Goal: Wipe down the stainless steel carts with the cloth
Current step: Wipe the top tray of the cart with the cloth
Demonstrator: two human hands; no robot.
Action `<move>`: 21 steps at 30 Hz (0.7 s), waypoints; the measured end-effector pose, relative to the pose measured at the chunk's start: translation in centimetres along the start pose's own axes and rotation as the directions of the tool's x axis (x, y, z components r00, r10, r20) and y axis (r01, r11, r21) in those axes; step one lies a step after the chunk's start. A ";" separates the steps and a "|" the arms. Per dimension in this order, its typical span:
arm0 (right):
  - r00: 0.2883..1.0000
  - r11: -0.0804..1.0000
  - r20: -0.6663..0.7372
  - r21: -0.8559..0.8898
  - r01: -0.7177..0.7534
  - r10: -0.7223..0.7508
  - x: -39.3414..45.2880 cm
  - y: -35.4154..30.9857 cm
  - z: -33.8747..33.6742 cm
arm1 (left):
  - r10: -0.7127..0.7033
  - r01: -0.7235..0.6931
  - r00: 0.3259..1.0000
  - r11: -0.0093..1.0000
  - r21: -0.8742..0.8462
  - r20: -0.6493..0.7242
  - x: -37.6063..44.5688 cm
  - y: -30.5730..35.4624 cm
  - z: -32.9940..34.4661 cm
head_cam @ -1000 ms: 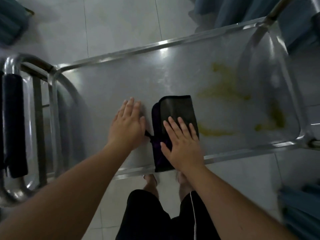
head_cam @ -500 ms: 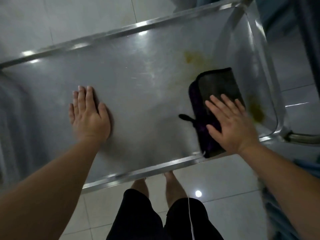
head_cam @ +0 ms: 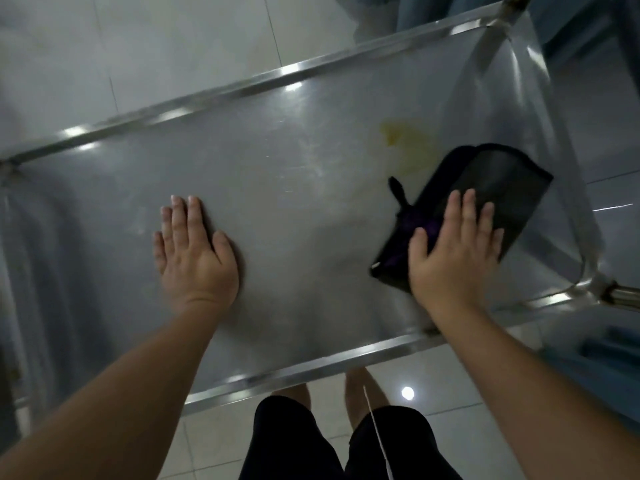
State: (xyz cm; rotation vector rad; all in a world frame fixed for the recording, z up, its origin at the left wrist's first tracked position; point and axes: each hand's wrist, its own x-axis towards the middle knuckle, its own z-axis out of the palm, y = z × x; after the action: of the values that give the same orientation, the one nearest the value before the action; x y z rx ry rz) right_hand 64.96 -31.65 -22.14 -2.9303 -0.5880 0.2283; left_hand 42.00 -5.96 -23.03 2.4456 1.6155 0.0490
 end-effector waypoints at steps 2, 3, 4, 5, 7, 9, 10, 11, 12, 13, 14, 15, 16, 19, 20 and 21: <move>0.996 0.996 0.024 0.001 0.084 -0.085 -1.6 -5.2 1.1 | 0.000 0.000 1.000 1.000 0.000 0.002 0.0 0.1 0.0; 0.986 0.987 0.041 0.000 0.161 -0.161 -2.3 -7.7 1.6 | 0.001 -0.001 1.000 1.000 0.000 0.002 -0.1 0.1 0.0; 0.966 0.968 0.061 0.005 0.252 -0.252 -2.8 -10.1 2.1 | 0.002 -0.002 1.000 1.000 0.000 0.002 -0.1 0.1 -0.1; 0.932 0.936 0.084 0.015 0.352 -0.351 -3.2 -12.4 2.5 | 0.002 -0.002 1.000 1.000 -0.002 0.003 -0.1 0.0 -0.1; 0.812 0.824 0.152 0.038 0.565 -0.564 -2.9 -15.5 3.0 | 0.003 -0.003 1.000 1.000 -0.009 0.010 -0.1 -0.1 -0.2; 0.629 0.657 0.233 0.059 0.752 -0.741 -1.1 -16.2 2.9 | 0.005 -0.005 1.000 1.000 -0.015 0.023 0.0 -0.1 -0.4; 0.541 0.574 0.262 0.064 0.817 -0.799 0.2 -15.7 2.6 | 0.009 -0.008 1.000 1.000 -0.017 0.028 0.1 -0.1 -0.4; 0.475 0.508 0.274 0.060 0.859 -0.836 1.7 -14.6 2.2 | 0.012 -0.011 0.999 1.000 -0.019 0.031 0.0 -0.1 -0.4; 0.439 0.468 0.273 0.046 0.883 -0.856 3.3 -13.3 1.8 | 0.012 -0.012 0.999 1.000 -0.022 0.031 0.1 -0.1 -0.3; 0.435 0.458 0.268 0.028 0.889 -0.860 5.0 -11.8 1.2 | 0.010 -0.010 1.000 1.000 -0.024 0.029 0.1 -0.1 -0.3; 0.460 0.479 0.264 0.011 0.878 -0.848 6.7 -10.0 0.7 | 0.008 -0.007 1.000 1.000 -0.027 0.027 0.1 -0.2 -0.2; 0.511 0.527 0.259 -0.008 0.850 -0.820 8.6 -8.1 0.0 | 0.007 -0.007 1.000 0.999 -0.031 0.022 0.1 -0.2 -0.1; 0.582 0.595 0.250 -0.028 0.804 -0.774 10.5 -5.9 -0.8 | 0.008 -0.007 1.000 0.999 -0.035 0.015 0.1 -0.3 -0.1; 0.828 0.831 0.200 -0.093 0.549 -0.525 15.4 0.5 -3.4 | 0.008 -0.008 1.000 0.999 -0.036 0.006 0.1 -0.3 0.1; 0.888 0.890 0.177 -0.098 0.446 -0.425 16.1 1.8 -3.8 | 0.008 -0.008 1.000 0.999 -0.035 0.005 0.0 -0.3 0.2; 0.935 0.936 0.152 -0.096 0.337 -0.321 16.3 2.2 -3.8 | 0.008 -0.008 1.000 0.999 -0.033 0.003 0.0 -0.4 0.3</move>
State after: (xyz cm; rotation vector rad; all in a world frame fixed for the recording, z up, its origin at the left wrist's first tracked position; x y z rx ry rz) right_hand 81.27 -27.69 -20.73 -2.8814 -1.1383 0.3624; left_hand 41.72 -5.86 -23.40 2.4261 1.5911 0.0731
